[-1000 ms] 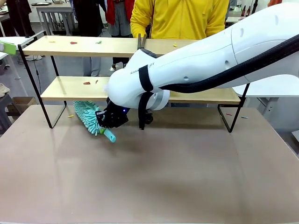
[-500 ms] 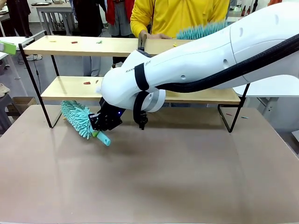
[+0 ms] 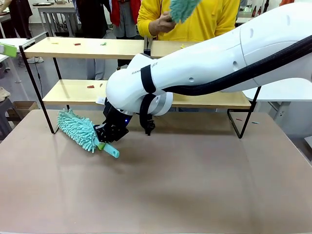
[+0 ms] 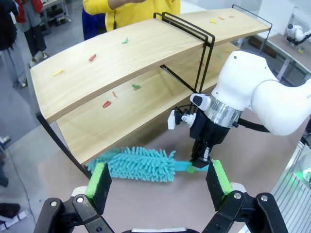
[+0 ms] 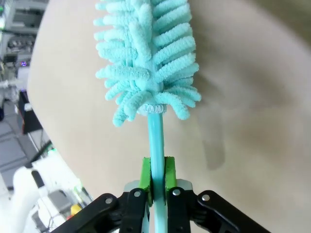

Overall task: Clean the shelves.
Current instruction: Clean a randomly selected level of the Shelf with the Duster.

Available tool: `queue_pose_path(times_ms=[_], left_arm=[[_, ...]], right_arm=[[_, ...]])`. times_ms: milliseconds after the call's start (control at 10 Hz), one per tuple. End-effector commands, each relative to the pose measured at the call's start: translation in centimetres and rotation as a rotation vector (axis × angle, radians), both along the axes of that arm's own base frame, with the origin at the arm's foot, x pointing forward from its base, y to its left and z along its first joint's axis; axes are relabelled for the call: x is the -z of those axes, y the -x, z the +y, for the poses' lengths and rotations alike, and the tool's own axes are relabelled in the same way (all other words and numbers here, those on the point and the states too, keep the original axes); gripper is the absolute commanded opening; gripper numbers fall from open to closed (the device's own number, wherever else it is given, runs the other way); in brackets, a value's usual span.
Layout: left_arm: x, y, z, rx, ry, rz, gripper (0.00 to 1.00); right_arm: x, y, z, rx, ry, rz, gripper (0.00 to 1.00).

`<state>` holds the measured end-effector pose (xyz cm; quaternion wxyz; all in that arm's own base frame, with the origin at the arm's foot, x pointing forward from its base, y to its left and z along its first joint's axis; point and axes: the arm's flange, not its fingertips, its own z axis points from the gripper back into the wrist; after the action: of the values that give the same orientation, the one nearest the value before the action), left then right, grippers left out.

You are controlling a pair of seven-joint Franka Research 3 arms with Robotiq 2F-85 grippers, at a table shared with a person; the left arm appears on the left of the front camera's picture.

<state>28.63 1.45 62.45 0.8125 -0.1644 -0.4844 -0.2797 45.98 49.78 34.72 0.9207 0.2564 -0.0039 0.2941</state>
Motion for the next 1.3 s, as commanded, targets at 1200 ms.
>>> queue_pose_path(times_ms=[1200], left_arm=[[0.0,0.0,0.0,-0.001,0.005,-0.001,1.0]], right_arm=[[-10.5,10.9,-18.1,-0.548,-0.291,0.251,0.02]])
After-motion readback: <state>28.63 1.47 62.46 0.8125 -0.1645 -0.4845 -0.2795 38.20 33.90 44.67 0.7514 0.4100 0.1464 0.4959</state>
